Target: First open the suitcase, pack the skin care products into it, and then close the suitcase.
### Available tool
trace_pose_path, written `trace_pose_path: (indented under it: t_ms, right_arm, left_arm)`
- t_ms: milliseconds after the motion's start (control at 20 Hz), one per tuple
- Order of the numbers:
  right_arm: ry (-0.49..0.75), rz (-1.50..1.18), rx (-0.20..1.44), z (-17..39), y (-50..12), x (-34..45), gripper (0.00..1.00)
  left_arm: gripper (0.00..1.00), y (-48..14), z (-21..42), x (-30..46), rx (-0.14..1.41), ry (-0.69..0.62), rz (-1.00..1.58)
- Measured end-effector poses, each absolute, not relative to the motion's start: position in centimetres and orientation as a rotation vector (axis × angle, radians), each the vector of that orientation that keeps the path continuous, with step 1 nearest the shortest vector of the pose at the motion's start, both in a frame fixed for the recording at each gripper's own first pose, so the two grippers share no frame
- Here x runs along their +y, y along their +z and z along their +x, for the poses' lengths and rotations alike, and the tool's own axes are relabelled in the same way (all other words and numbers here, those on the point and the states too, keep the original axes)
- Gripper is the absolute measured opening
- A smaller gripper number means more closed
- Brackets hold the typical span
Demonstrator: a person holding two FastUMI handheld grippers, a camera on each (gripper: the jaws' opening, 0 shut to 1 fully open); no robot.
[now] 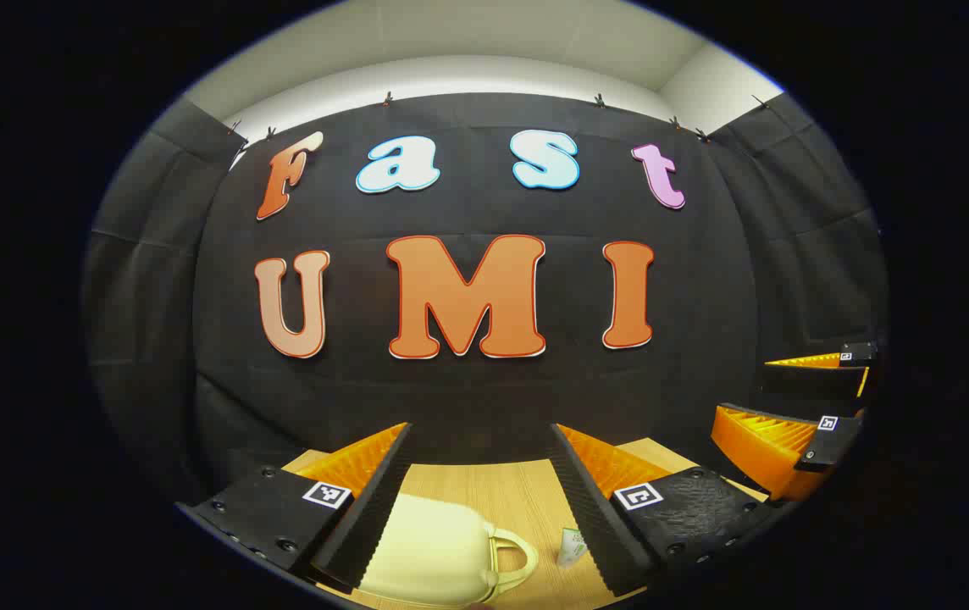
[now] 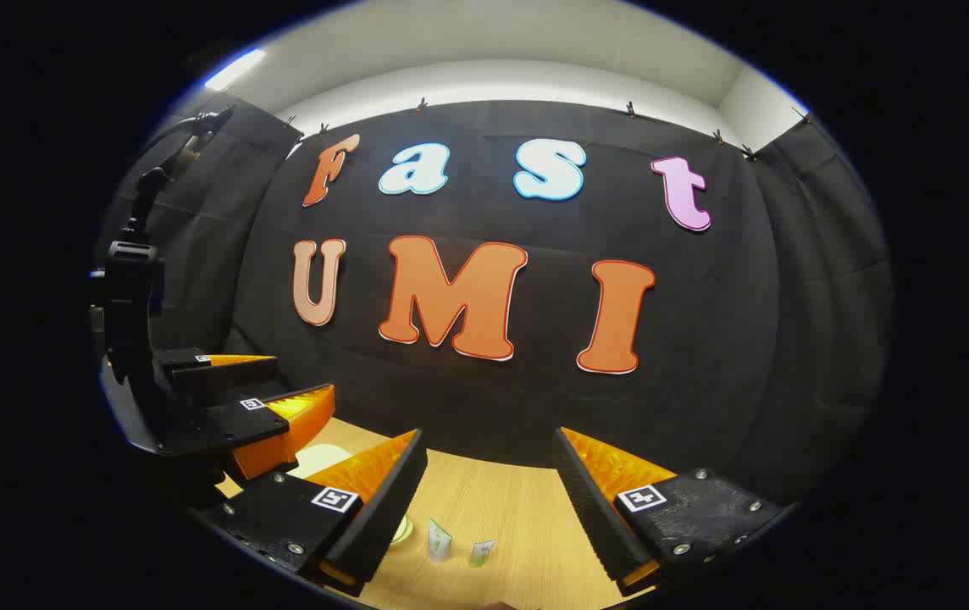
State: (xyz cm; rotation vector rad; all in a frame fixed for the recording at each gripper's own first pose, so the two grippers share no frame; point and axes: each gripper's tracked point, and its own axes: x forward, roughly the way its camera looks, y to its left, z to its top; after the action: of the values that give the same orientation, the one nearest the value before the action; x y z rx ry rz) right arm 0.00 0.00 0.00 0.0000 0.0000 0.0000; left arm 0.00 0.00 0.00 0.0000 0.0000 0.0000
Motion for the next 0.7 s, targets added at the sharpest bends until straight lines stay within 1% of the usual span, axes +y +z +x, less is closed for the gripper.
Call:
trace_pose_path:
  t_ms: [200, 300, 350, 500, 550, 600, 650, 700]
  right_arm:
    - [-0.002, 0.006, 0.002, -0.03, 0.17, -0.01, 0.95]
    - [-0.004, 0.008, -0.001, -0.09, 0.19, -0.05, 0.92]
    - [-0.006, 0.005, 0.000, 0.01, 0.11, -0.05, 0.95]
    - [-0.008, 0.005, -0.007, -0.02, 0.23, -0.03, 0.95]
    - [-0.007, 0.002, -0.004, 0.08, 0.13, -0.06, 0.93]
    - [-0.007, 0.002, -0.004, 0.25, 0.13, 0.06, 0.95]
    - [-0.006, 0.001, -0.003, 0.36, 0.08, 0.09, 0.96]
    - [-0.002, 0.002, -0.003, 0.31, -0.08, 0.11, 0.99]
  left_arm:
    - [0.95, -0.08, -0.18, 0.04, 0.000, -0.001, 0.001]
    - [0.95, 0.08, -0.20, 0.14, -0.005, -0.001, 0.009]
    - [0.95, 0.20, -0.15, 0.34, -0.006, 0.004, 0.014]
    - [0.95, 0.20, -0.03, 0.37, -0.011, 0.003, 0.008]
    - [0.97, 0.08, 0.06, 0.37, -0.007, 0.004, 0.010]
    - [0.94, 0.04, 0.04, 0.45, -0.004, 0.006, 0.009]
    - [0.95, 0.13, 0.05, 0.50, -0.007, 0.006, 0.007]
    - [0.95, 0.10, 0.13, 0.54, -0.010, 0.008, 0.008]
